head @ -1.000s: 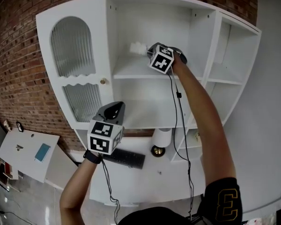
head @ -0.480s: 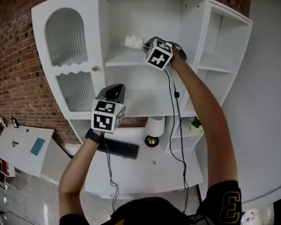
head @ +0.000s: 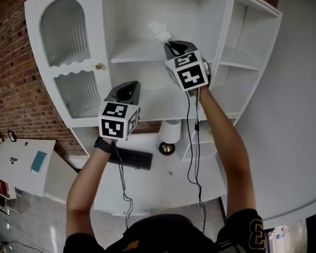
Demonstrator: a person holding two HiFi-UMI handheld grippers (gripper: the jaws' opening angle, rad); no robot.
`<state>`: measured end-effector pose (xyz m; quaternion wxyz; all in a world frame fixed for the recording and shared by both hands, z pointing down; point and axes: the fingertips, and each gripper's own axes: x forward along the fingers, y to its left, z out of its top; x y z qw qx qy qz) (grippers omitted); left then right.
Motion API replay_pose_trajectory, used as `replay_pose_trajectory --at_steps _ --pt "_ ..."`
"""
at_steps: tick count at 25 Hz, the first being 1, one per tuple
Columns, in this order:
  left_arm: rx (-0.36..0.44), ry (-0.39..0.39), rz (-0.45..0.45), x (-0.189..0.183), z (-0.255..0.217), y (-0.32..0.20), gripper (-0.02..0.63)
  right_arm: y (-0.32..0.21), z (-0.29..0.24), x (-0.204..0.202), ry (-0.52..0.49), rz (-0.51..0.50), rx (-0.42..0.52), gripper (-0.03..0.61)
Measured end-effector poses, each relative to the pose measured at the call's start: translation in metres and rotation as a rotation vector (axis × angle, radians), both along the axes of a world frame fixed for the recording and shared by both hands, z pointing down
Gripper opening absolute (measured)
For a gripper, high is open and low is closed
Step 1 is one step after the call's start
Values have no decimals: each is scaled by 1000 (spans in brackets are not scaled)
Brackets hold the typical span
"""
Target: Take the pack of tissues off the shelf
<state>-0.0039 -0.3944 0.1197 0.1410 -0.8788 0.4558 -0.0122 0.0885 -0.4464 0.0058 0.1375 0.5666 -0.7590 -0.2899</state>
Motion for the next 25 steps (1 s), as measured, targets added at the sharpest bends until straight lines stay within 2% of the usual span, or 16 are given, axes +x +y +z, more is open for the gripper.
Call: replay_pose_trajectory --at_steps 5,9,12,16,25 --pt "16 59 -2 -5 -6 8 17 42 4 -4 -160 -36 71 26" --pt "27 99 -19 -13 -4 16 17 69 19 -12 -251 -104 69 26" --pt "67 103 -66 -23 0 24 17 84 35 -14 -306 -149 61 26" --pt "123 71 -135 -31 16 31 17 97 62 -17 -324 -179 58 26" --pt "57 117 -167 -52 67 28 17 96 138 -20 -376 -190 -44 26"
